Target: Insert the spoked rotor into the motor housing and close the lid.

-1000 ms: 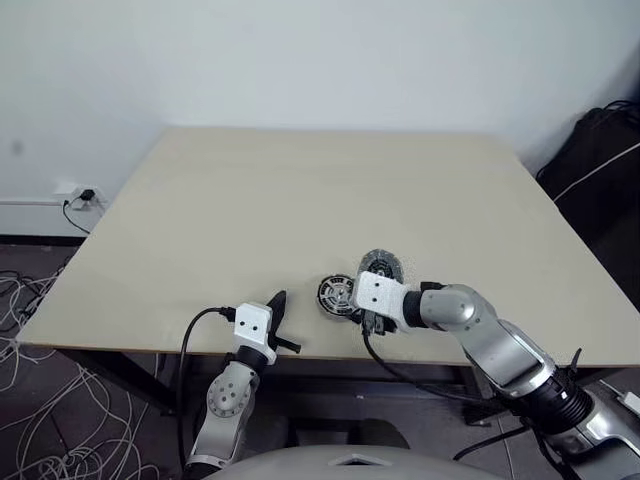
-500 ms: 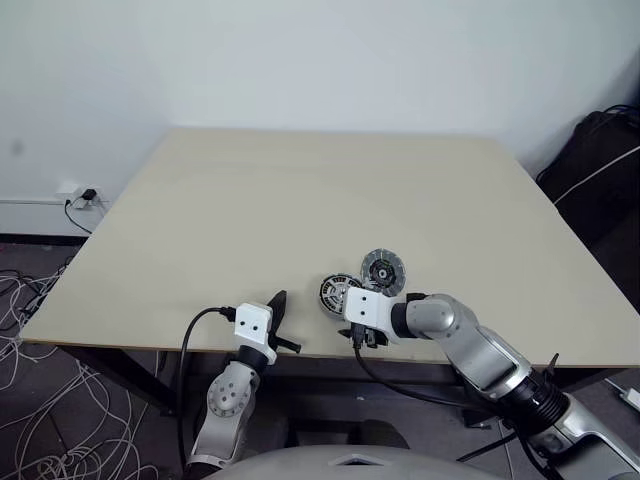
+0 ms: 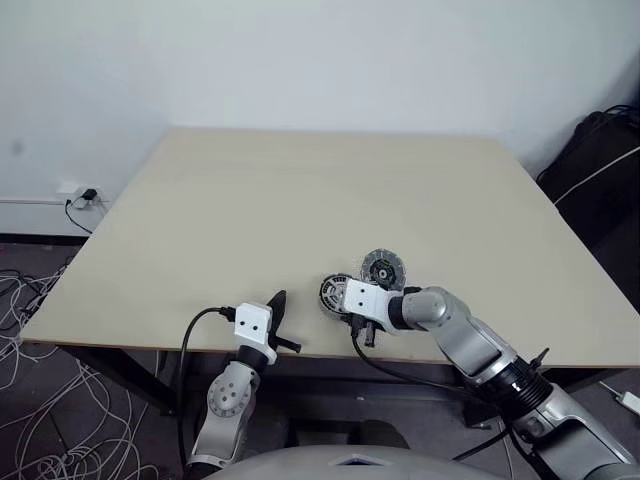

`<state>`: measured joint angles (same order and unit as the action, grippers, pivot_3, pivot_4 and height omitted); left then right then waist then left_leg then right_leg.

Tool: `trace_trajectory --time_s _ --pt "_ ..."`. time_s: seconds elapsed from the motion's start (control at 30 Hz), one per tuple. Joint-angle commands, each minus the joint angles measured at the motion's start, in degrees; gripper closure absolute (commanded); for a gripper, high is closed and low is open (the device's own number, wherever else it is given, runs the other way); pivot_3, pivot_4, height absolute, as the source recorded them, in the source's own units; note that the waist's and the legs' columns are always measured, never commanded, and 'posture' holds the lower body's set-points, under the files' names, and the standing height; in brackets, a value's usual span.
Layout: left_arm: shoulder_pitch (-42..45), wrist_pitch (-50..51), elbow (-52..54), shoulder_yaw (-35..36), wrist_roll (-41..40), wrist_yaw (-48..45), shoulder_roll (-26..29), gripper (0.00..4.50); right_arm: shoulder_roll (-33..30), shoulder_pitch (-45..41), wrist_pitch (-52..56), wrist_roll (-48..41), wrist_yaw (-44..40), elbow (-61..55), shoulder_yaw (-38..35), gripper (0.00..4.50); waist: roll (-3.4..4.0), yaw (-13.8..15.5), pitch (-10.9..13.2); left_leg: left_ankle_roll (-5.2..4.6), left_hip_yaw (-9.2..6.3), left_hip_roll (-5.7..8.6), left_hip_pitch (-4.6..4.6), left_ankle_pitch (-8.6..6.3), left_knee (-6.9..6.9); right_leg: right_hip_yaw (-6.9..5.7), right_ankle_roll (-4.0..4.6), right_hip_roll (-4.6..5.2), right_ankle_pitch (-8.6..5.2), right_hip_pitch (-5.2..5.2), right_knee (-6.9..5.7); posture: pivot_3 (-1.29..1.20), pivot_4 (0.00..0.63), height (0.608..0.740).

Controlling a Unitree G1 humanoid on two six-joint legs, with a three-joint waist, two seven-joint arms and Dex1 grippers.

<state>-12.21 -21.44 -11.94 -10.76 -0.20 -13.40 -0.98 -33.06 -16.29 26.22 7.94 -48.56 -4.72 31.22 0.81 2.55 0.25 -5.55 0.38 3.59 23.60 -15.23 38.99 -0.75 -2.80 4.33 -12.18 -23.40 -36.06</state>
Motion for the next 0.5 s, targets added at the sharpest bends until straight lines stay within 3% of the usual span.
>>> trace_trajectory --time_s 0.03,0.2,0.5 --pt "0.7 -0.7 1.3 -0.2 -0.4 0.3 -0.5 4.5 0.0 -0.7 -0.6 0.8 0.5 -0.1 -1.5 4.44 0.0 0.0 0.0 0.0 0.01 0.0 0.0 0.0 0.0 0.02 0.01 0.0 0.02 0.0 0.0 0.0 0.0 0.74" --pt "0.6 -0.7 1.4 -0.2 -0.5 0.2 -0.4 4.5 0.6 0.2 1.1 -0.2 0.8 -1.6 -2.6 4.44 0.0 0.0 0.0 0.0 0.01 0.0 0.0 0.0 0.02 0.01 0.01 0.0 0.05 0.0 0.0 0.0 0.0 0.74" --pt "0.8 -0.6 1.2 -0.4 -0.6 -0.2 -0.4 4.5 7.9 1.6 14.5 -5.4 4.1 -6.8 -7.0 4.44 -0.01 -0.1 0.0 0.0 0.0 -0.01 0.03 0.0 0.0 0.05 0.01 -0.03 0.04 -0.06 0.01 0.0 0.0 0.74"
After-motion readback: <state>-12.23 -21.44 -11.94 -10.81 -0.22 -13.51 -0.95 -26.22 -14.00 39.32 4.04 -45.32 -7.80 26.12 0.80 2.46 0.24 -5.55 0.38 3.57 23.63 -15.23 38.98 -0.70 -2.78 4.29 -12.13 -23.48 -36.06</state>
